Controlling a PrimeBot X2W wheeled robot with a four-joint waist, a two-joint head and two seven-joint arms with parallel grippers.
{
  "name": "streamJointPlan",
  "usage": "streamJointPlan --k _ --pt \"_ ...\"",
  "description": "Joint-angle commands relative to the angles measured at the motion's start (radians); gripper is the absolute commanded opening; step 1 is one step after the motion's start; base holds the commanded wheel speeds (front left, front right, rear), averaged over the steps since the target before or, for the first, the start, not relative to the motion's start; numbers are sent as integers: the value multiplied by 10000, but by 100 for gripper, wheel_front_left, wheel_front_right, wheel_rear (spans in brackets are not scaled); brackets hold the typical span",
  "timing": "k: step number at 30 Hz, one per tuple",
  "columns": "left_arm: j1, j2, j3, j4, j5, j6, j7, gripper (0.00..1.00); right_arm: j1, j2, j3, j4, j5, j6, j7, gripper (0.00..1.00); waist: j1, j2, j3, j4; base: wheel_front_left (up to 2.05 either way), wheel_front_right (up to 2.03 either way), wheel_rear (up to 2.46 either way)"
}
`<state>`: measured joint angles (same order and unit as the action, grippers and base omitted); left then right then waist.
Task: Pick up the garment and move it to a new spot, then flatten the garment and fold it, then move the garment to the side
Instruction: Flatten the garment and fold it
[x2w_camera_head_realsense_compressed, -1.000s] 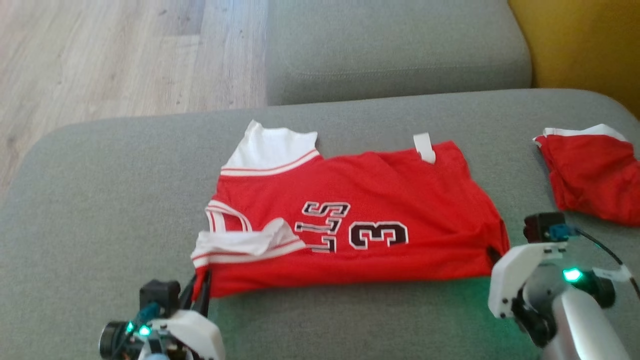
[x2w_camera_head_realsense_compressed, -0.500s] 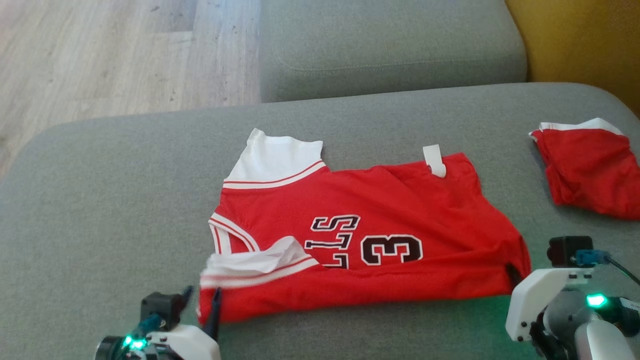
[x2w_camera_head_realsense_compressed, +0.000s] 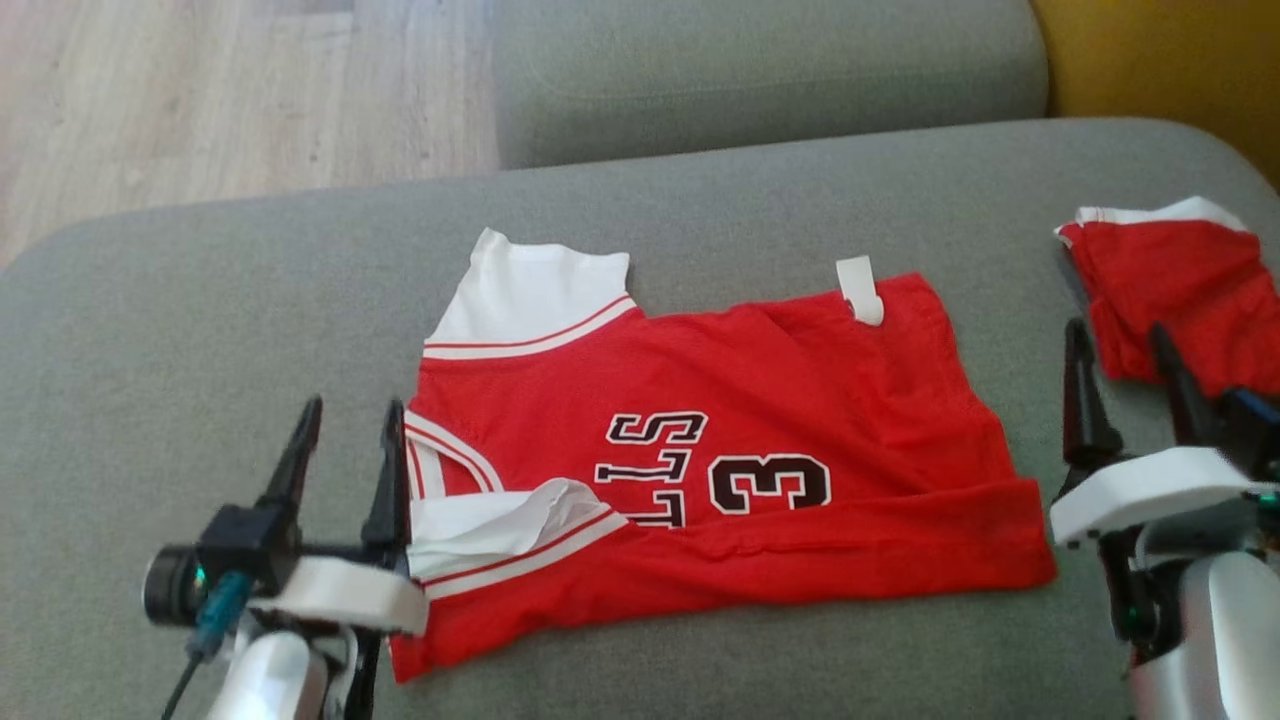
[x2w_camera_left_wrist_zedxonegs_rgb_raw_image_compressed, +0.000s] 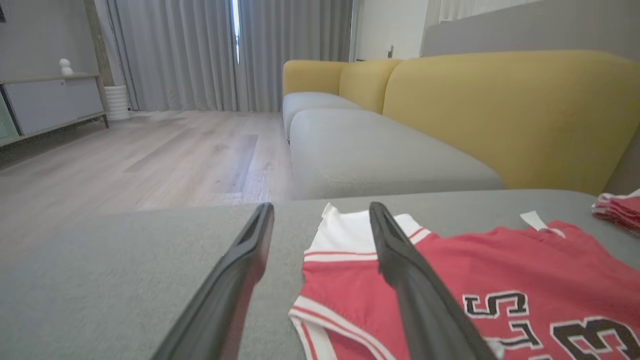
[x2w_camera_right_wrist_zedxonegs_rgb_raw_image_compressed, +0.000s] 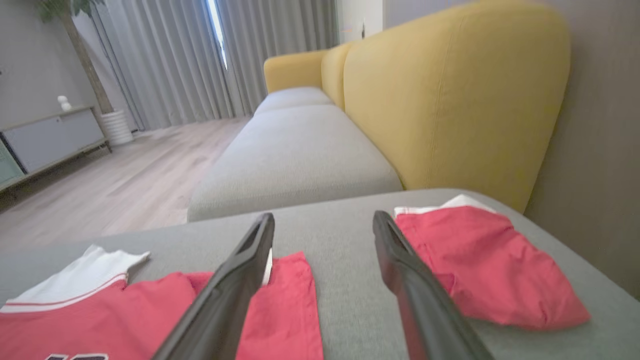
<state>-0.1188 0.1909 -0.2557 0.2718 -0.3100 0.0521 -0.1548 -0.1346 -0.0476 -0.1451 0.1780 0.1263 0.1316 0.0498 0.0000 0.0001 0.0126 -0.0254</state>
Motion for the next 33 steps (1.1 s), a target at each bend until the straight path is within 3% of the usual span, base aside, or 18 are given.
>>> streamJointPlan --k 1,8,17,22,33 --pt "-728 82 451 -440 -50 -12 -291 100 -542 -38 176 -382 73 -9 -358 100 0 -1 189 -66 0 0 0" --pt "-2537 349 410 -424 -9 -478 -258 100 -1542 -29 365 -304 156 -9 -1096 100 0 -1 1246 -359 0 0 0" --pt "-6378 1425 -225 1810 -453 -1693 2497 100 -3337 -198 899 -55 66 -9 -825 100 0 -1 2848 -865 0 0 0" --pt "-7980 1986 -1117 3374 -1023 -1817 4157 100 -4081 -270 1077 74 240 -9 -846 100 0 -1 3459 -1167 0 0 0" --pt "-9402 2904 -3049 4901 -2486 -1825 5242 100 -4510 -184 1527 302 395 -9 -1060 100 0 -1 4199 -1692 0 0 0"
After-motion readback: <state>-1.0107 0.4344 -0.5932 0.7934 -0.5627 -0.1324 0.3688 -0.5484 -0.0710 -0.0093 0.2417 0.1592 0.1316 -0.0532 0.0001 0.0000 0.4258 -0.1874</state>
